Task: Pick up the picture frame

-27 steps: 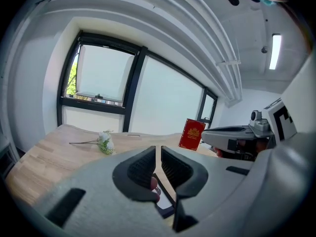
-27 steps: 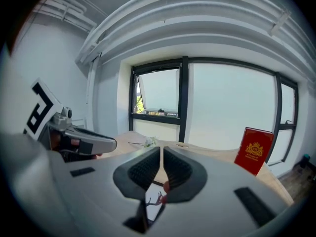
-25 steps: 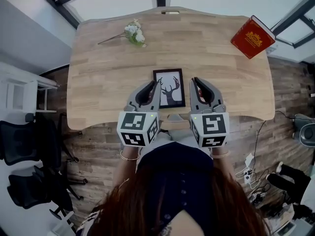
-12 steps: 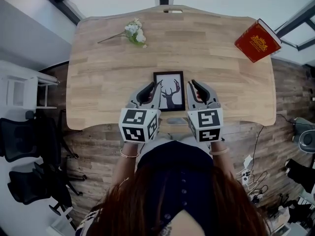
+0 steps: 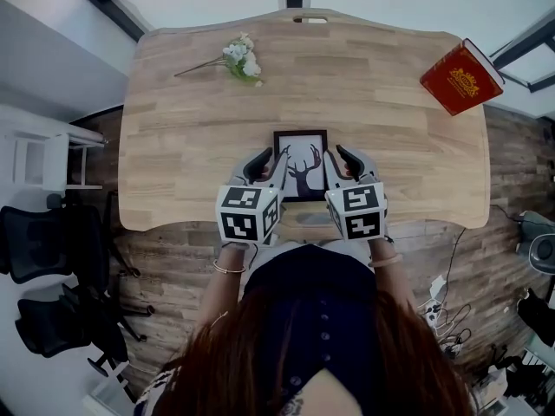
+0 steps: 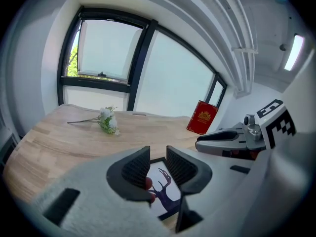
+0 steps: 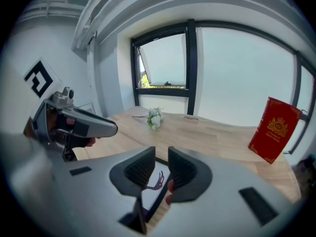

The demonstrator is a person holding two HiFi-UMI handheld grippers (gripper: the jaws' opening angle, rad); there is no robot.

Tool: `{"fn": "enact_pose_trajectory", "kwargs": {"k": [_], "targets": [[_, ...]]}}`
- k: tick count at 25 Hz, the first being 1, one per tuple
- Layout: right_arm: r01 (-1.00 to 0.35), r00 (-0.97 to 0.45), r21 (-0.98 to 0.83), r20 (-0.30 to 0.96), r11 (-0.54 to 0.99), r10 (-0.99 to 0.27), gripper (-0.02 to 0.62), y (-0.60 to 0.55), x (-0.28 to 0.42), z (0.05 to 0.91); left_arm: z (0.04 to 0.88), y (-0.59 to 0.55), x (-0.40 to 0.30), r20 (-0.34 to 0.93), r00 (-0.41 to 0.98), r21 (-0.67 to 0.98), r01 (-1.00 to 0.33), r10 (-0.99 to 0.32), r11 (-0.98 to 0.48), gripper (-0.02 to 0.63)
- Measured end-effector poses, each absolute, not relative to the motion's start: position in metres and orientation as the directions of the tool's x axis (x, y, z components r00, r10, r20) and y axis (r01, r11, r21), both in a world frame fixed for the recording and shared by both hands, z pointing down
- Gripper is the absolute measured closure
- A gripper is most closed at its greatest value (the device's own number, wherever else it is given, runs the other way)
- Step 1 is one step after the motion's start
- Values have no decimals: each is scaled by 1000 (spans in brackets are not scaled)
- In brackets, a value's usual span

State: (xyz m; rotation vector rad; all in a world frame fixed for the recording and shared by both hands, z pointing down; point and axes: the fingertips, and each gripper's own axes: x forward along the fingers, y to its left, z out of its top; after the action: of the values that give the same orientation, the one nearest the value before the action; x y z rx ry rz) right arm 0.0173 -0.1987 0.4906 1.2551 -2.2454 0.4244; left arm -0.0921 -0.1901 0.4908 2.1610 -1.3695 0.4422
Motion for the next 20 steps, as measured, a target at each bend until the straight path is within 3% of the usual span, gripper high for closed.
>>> {"fn": "enact_pose_trajectory", "kwargs": {"k": [20], "targets": [[-862,-389,-65,720,503,-574,497,-213,25,566,572,-200,-96,692,414,318,-910,-592,-264,470]]}}
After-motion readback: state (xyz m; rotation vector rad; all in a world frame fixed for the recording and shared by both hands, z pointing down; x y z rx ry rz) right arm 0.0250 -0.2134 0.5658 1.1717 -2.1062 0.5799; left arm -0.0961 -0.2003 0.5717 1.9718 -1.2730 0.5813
